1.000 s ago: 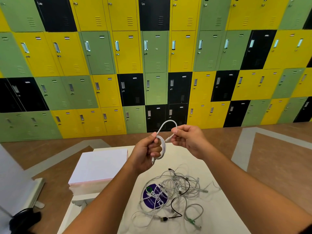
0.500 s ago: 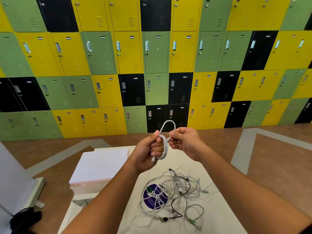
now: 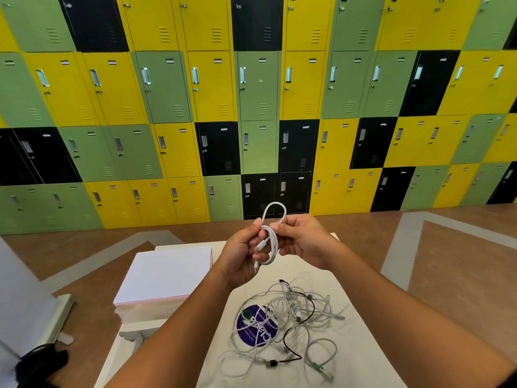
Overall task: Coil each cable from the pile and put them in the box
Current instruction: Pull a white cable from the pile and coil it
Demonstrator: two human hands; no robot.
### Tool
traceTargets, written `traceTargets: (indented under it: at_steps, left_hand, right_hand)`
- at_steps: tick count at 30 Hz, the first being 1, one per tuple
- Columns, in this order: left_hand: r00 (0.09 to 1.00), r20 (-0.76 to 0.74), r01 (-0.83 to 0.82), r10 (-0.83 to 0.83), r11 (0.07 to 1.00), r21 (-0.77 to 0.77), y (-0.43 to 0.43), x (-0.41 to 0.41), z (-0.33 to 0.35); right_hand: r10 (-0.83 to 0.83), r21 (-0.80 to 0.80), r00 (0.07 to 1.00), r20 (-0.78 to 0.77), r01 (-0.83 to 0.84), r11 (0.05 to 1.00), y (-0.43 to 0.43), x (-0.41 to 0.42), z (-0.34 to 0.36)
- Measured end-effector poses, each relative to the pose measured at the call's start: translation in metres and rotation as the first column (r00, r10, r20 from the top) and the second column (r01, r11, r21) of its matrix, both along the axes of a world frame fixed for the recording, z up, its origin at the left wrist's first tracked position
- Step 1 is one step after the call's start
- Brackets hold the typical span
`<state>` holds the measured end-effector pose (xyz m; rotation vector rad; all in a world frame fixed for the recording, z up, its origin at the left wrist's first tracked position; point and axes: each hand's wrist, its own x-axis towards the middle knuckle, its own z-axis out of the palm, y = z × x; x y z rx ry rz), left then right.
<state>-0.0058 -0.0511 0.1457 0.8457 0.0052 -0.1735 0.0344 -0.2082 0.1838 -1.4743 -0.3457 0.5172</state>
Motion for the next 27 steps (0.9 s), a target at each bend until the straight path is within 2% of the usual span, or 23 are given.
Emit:
traceTargets:
  at_steps: [4,8,11,18,24,27]
  left_hand:
    - [0.981,0.075,-0.193,0.181,0.957,0.216,-0.005,0.000,-0.008]
    - [0.968,0.148,-0.245,0.202,0.891,0.382,-0.012,-0.006,-0.014]
    - [0.963,0.192,-0.260,0.190,0.839,0.478,-0.015,-0.005,-0.018]
    - [0.959,0.202,-0.275,0.197,0.810,0.518,-0.018,-0.006,-0.032]
    - [0.971,0.223,-0.211,0.088,0.755,0.621,-0.016,-0.010,-0.055]
    - [0.973,0.190,-0.223,0.132,0.748,0.625,-0.015,-0.012,-0.062]
  right_hand:
    - [-0.028,-0.083,0.996,-0.090,0.021,0.996,0.002,0.000,-0.005]
    - [0.116,-0.259,0.992,-0.050,-0.126,0.958,0.000,-0.004,-0.014]
    - [0.136,-0.273,0.986,-0.092,-0.157,0.949,-0.003,-0.005,-0.021]
    - [0.138,-0.261,0.975,-0.173,-0.180,0.948,-0.007,-0.003,-0.036]
    - [0.136,-0.288,0.952,-0.273,-0.216,0.933,-0.006,-0.010,-0.060]
    - [0.111,-0.305,0.953,-0.281,-0.199,0.931,-0.001,-0.013,-0.062]
